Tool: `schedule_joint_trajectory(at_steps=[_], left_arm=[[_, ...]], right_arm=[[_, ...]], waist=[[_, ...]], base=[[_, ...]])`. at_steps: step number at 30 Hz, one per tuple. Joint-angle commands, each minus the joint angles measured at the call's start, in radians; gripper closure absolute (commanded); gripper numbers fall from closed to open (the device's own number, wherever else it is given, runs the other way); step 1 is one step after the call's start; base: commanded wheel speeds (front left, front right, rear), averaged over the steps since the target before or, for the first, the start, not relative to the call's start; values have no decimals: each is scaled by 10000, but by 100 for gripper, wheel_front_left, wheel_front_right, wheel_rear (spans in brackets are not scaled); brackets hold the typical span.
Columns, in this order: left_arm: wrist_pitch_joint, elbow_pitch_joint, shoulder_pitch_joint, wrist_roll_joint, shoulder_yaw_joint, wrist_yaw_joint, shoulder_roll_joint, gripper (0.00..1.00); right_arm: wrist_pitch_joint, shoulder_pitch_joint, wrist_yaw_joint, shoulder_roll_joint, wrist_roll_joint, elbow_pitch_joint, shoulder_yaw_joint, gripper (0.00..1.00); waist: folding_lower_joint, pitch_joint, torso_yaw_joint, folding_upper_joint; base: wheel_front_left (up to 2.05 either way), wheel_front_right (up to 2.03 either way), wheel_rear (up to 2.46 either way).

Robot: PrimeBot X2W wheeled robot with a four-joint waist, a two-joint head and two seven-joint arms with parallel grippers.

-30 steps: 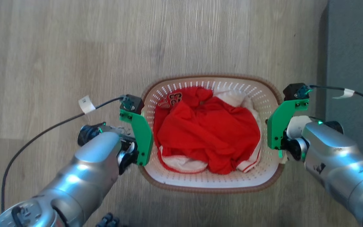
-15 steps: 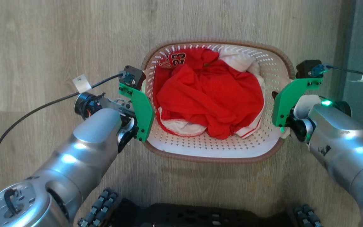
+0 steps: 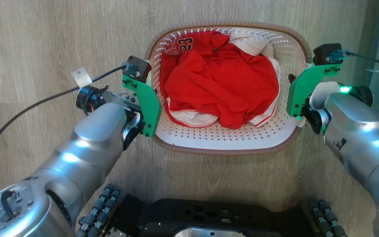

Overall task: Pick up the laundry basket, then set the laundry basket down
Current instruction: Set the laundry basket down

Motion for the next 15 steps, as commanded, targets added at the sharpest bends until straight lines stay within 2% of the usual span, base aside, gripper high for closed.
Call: schedule_joint_trajectory(at_steps=[1,15], left_arm=[[-35,-445,-17,137,-27,-141,-104,100],[-128,-531,-240,-76,-27,-14,-104,100]], right_arm=[[-220,188,148,337,-183,-230,201,100],[-374,43,148,315,-131,-125,251,100]], waist=[[-1,55,3,-1],[-1,441,125,-1]], base=[[0,0,0],[0,0,0]])
